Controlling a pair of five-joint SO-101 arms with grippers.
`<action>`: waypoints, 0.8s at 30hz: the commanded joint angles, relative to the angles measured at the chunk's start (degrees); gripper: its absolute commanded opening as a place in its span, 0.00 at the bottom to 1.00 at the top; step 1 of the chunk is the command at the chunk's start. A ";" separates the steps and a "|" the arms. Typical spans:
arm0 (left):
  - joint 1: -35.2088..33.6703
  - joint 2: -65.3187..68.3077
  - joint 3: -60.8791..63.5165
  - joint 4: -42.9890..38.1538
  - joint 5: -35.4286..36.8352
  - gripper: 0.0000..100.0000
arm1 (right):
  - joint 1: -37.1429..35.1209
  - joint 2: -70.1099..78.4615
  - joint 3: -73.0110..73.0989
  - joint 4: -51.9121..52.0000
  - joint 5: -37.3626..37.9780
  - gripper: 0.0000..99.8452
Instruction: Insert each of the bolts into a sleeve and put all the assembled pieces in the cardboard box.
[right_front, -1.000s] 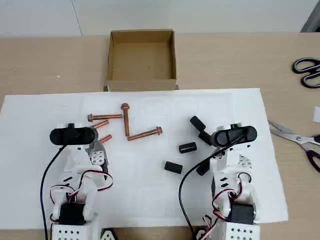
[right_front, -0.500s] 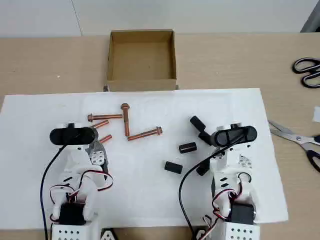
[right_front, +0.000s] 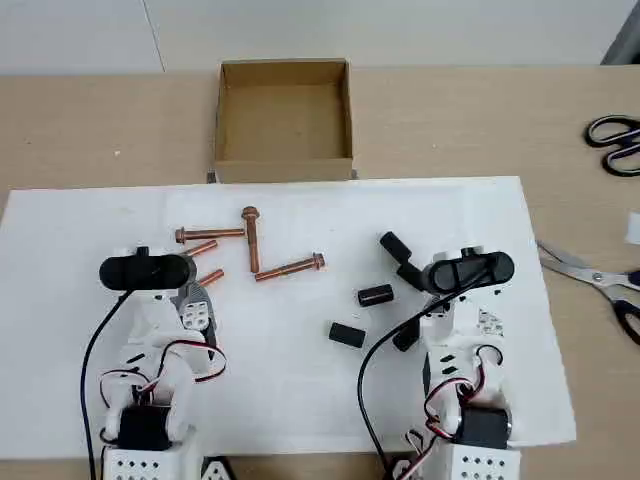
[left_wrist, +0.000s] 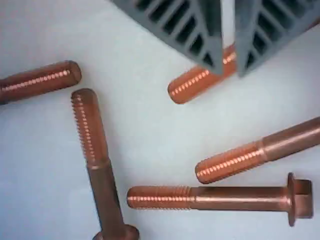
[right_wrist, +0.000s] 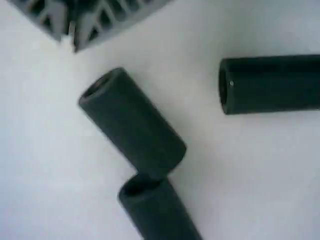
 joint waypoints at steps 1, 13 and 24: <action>-0.09 -0.70 -0.31 -1.41 -0.18 0.01 | -0.31 -0.84 0.79 0.22 0.18 0.00; -0.09 -0.70 -0.31 -1.41 -0.18 0.01 | -0.40 -0.84 0.79 0.13 0.09 0.00; 1.32 -0.70 -0.31 -1.49 -0.18 0.01 | -0.40 -0.84 0.79 0.22 -0.09 0.00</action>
